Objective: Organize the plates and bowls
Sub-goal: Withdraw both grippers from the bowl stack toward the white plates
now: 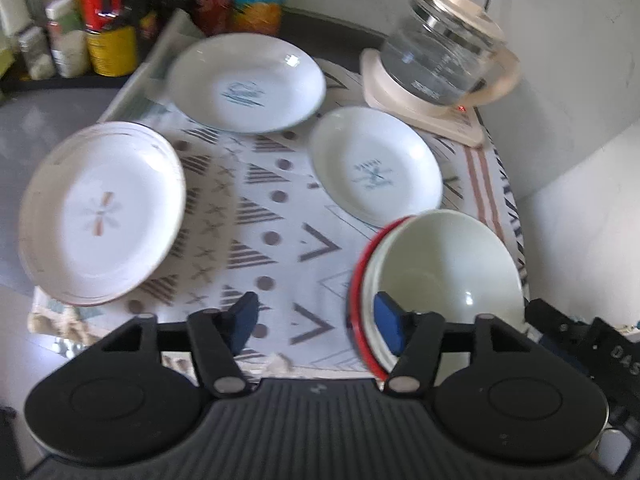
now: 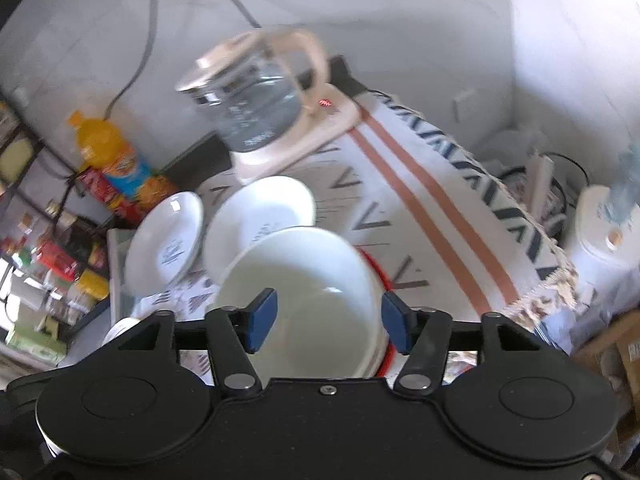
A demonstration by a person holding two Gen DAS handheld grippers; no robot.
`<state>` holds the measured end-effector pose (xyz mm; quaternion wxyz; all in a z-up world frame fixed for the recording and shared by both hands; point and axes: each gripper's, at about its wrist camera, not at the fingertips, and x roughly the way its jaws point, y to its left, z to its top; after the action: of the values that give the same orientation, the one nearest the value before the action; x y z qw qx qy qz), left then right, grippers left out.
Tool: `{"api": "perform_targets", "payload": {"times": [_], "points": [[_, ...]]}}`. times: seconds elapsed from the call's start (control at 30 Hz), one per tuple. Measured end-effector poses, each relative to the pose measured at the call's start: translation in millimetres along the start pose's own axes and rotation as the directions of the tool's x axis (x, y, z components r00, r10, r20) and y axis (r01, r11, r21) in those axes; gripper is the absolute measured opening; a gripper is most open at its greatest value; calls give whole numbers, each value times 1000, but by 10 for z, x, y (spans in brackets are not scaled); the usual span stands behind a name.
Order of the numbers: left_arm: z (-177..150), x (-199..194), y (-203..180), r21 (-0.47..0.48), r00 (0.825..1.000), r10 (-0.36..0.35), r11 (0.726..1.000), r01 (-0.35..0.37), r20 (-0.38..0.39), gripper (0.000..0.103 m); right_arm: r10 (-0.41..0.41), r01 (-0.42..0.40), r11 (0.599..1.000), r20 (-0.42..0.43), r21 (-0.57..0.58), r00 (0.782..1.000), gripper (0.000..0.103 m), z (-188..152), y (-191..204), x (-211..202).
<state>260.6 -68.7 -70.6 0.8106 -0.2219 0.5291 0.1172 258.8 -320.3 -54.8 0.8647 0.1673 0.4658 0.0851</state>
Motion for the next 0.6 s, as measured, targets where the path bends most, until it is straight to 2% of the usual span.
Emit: {"api": "perform_targets", "payload": {"times": [0.07, 0.2, 0.27, 0.43, 0.6], "points": [[-30, -83, 96, -15, 1000, 8, 1000, -8, 19, 68, 19, -19, 999, 8, -33, 1000, 68, -27, 106, -37], [-91, -236, 282, -36, 998, 23, 999, -21, 55, 82, 47, -43, 993, 30, -111, 998, 82, -116, 353, -113], [-115, -309, 384, -50, 996, 44, 998, -40, 79, 89, 64, -58, 987, 35, -148, 997, 92, -149, 472, -134], [-179, -483, 638, -72, 989, 70, 996, -61, 129, 102, 110, -99, 976, 47, -196, 993, 100, -237, 684, -156], [-239, -628, 843, -76, 983, 92, 994, -81, 161, 102, 152, -142, 950, 12, -278, 988, 100, -347, 910, -179]]}}
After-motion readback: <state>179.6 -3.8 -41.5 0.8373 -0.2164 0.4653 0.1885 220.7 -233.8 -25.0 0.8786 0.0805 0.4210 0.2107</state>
